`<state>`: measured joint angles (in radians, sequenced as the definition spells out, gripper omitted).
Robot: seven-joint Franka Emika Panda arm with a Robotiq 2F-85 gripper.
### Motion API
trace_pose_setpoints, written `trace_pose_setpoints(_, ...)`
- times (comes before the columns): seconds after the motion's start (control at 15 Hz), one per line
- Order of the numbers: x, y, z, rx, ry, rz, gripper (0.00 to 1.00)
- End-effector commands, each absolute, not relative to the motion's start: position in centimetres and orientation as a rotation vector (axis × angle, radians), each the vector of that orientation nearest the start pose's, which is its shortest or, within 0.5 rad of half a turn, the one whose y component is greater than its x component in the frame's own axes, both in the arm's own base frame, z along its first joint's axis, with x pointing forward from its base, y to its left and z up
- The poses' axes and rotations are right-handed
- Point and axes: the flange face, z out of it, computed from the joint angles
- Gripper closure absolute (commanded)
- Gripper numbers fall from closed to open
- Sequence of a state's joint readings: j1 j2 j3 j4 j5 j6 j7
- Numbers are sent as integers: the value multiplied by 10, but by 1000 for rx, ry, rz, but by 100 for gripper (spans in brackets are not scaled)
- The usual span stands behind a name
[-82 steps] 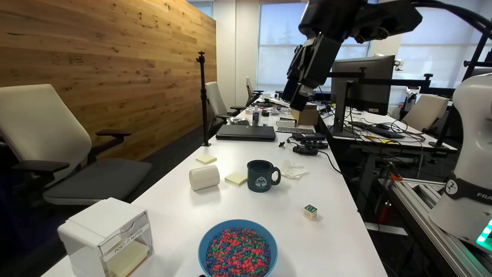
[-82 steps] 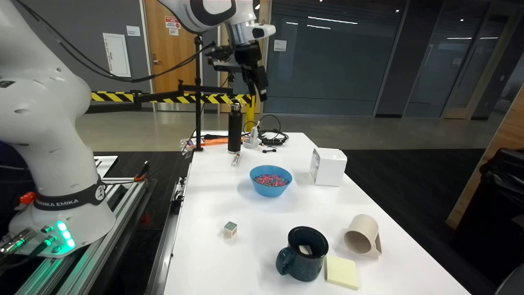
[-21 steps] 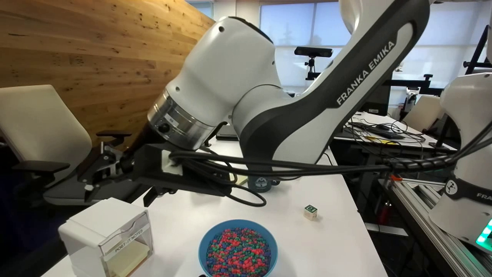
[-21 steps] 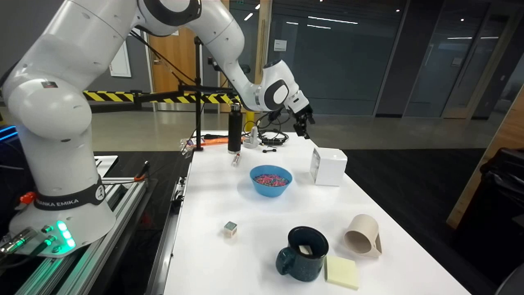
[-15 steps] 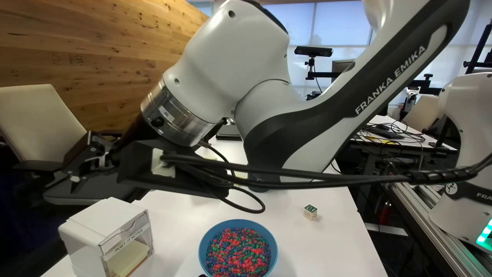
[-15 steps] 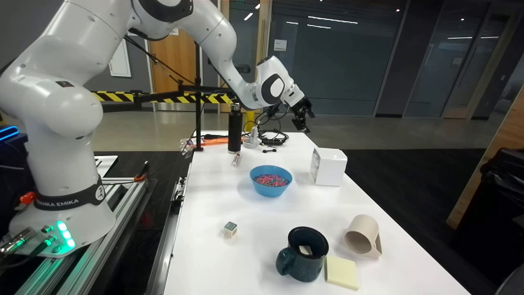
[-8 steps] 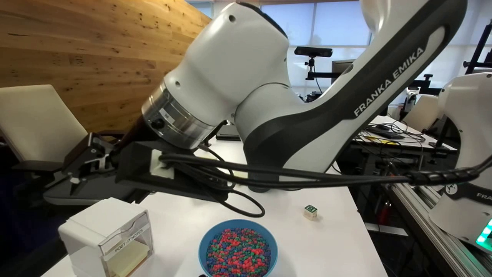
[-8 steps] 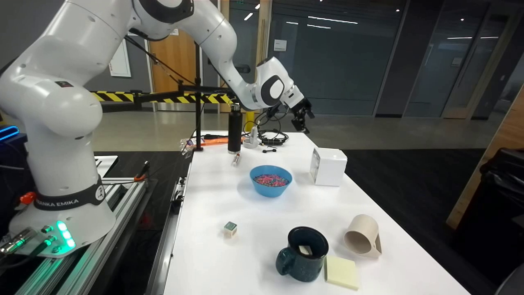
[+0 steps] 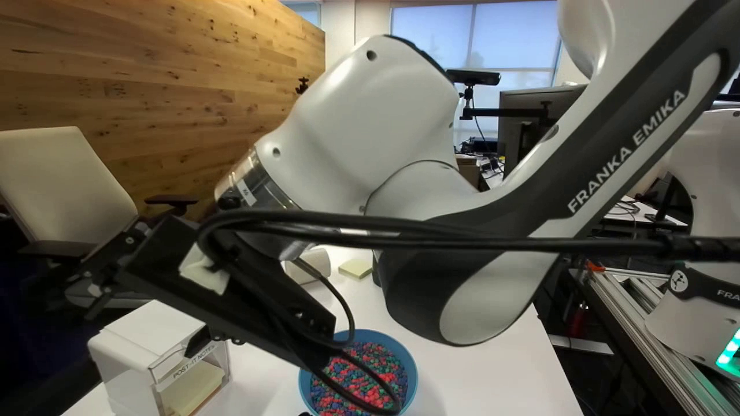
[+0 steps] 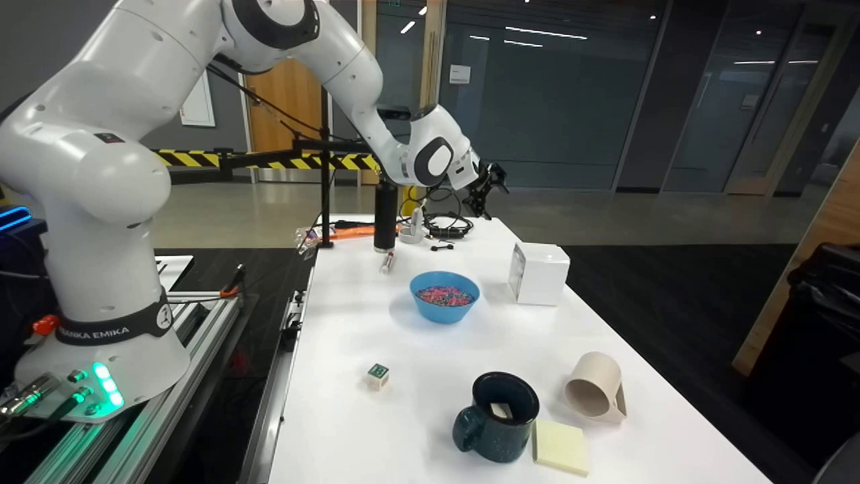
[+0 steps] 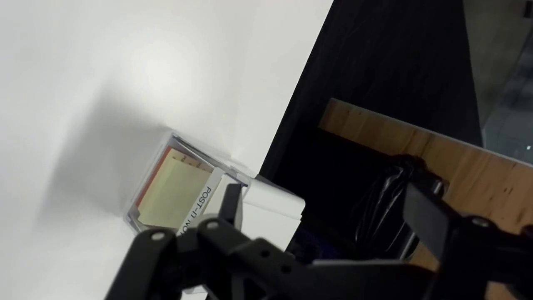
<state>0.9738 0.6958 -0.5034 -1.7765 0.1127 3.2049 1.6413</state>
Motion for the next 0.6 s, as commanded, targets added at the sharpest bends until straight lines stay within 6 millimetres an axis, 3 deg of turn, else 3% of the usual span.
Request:
trace_pose_setpoints(0.0, 593, 359, 296, -1924, 1391, -732, 0)
trace_pose_setpoints(0.53, 554, 330, 269, -1649, 1692, -655, 0)
